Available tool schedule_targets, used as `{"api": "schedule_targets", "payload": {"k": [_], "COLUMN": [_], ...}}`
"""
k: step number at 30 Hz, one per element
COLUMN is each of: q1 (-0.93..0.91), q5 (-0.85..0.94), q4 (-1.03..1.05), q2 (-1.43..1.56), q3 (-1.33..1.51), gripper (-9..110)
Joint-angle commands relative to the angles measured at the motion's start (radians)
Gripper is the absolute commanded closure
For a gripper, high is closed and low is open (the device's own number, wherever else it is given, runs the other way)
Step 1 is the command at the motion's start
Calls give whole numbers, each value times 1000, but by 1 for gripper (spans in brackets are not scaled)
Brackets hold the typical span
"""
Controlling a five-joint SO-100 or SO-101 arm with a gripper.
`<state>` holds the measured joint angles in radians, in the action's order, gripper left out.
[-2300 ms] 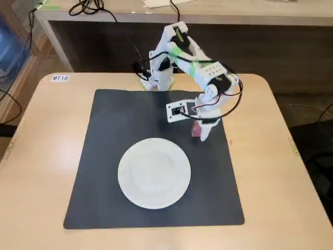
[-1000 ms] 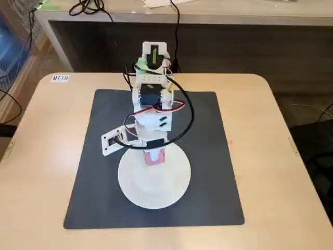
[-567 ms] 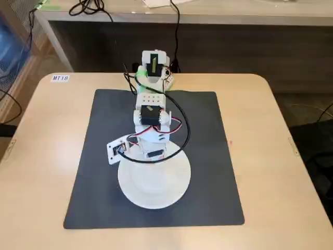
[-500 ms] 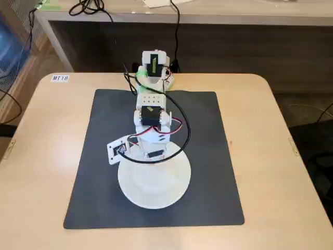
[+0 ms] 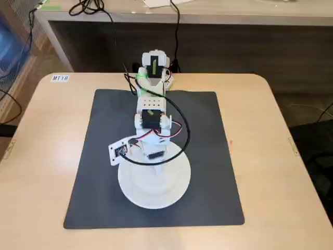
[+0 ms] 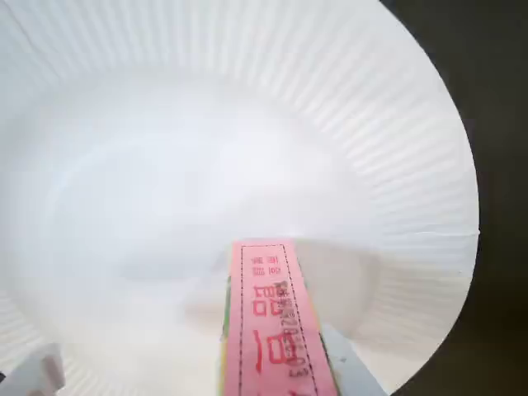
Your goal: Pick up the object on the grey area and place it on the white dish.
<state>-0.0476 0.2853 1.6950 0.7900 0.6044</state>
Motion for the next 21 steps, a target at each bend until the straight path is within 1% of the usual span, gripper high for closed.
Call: {"api": "schedule_targets", "payload": {"k": [1, 7, 15, 21], "q1": [-6, -21, -25, -26], "q5": [0, 6, 3, 6], "q4": [3, 3, 3, 3], "q2": [132, 259, 396, 497], "q3": [34, 163, 333, 410], "gripper": [57, 52, 49, 48]}}
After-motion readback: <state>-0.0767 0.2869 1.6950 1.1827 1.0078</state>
